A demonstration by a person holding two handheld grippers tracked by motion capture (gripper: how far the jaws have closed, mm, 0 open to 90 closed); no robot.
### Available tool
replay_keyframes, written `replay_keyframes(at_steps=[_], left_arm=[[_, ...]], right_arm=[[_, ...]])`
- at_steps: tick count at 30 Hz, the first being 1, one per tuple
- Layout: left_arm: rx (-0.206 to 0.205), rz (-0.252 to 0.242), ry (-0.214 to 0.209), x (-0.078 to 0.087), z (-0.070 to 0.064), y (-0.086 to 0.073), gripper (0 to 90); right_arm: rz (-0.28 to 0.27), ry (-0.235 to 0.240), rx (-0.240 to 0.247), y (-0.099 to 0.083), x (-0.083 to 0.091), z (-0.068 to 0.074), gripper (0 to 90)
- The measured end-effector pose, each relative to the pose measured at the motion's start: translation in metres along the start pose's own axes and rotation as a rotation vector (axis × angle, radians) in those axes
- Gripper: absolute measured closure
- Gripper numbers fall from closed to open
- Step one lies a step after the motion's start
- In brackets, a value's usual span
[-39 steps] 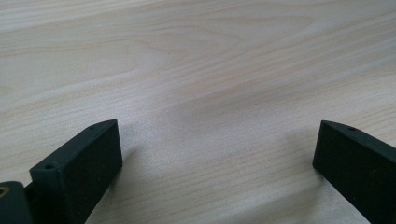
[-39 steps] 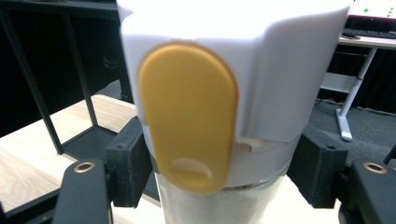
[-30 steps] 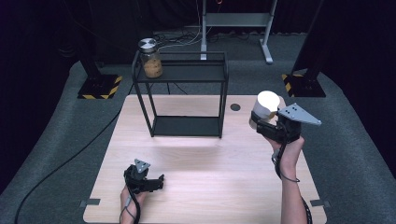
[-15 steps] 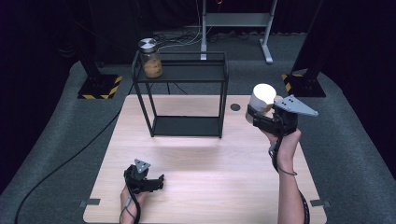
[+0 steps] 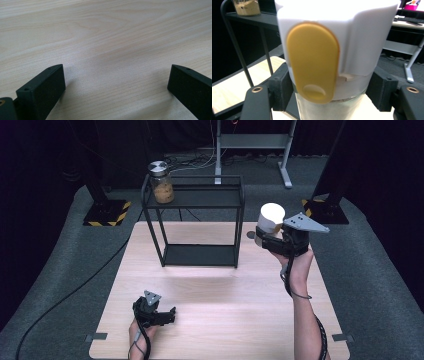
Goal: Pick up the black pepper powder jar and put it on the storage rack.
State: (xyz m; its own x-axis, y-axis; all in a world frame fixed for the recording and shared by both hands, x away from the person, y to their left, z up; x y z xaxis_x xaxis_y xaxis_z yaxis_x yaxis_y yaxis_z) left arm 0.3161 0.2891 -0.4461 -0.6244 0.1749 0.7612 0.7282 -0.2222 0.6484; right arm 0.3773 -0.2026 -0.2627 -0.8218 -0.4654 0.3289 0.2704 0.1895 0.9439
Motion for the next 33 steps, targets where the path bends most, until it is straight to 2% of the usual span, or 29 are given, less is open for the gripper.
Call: replay_keyframes(at_steps=[17,22,33], left_arm=[[0.0,-0.004,0.003,0.0,-0.001,-0.001,0.8],[-0.005,-0.001,0.003,0.0,-0.001,0.0,0.8],[-0.001,-0.001,0.0,0.0,0.0,0.0,0.8]], right_arm=[[0.001,0.058,0.007,0.024,-0.015,0.003,29.4],[0.004,0.063,0.016,0.029,-0.018,0.004,29.4],[-0.002,0.1,0.008,0.042,-0.024,0.005,29.4]])
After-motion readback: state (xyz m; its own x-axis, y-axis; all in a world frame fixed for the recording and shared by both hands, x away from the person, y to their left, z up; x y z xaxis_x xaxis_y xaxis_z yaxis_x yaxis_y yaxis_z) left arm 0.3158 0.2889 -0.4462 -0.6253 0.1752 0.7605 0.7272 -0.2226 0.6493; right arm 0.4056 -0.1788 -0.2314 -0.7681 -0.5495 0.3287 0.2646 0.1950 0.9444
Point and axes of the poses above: each handheld gripper's, and its own axes: x roughly backward along the jaws, y roughly out of its top, z roughly to its left, the point moved 2 cm from there along -x, roughly forward along the jaws, and after that the axes turned 7 degrees about z, right-handed, at the moved point
